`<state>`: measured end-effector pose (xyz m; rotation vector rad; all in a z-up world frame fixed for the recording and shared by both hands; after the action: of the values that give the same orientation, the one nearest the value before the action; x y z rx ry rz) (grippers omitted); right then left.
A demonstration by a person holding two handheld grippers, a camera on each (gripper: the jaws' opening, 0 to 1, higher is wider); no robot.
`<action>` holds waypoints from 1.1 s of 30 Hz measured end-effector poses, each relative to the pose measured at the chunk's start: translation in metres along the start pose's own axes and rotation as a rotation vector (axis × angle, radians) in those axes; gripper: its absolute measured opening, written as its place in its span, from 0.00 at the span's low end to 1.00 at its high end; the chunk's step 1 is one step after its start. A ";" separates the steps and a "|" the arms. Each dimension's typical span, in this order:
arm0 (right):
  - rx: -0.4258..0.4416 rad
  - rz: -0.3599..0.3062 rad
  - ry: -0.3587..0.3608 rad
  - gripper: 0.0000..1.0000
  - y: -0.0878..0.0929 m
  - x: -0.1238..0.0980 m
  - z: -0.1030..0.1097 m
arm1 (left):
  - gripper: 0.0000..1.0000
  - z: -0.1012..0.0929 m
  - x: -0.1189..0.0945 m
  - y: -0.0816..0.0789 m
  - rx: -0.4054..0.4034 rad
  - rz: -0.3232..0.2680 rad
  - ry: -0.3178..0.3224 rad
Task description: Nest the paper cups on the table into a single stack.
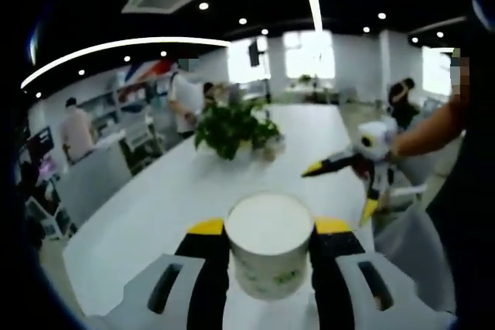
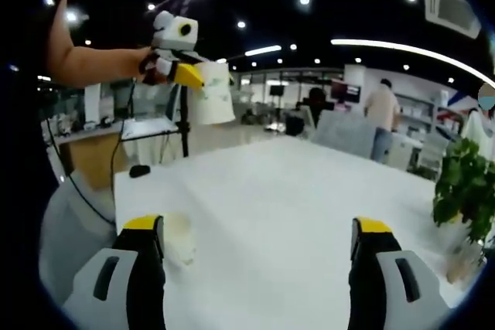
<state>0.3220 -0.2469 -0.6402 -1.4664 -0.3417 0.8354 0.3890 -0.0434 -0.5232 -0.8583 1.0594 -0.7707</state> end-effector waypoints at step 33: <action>0.002 -0.034 -0.057 0.96 -0.023 0.003 0.016 | 0.39 -0.075 -0.011 -0.013 0.089 0.001 0.007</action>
<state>0.3198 -0.2302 -0.6176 -1.4334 -0.4072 0.8513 0.3130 -0.0561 -0.5253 -0.7799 1.0243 -0.8148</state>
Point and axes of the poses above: the point that each gripper's makers call its tool centre point, and the gripper's own axes: x roughly forward along the fingers, z roughly to its left, y roughly out of its underside, the point moved 5 cm from there along -x, roughly backward along the fingers, and after that the axes turned 11 degrees about x, right-handed, at the moved point
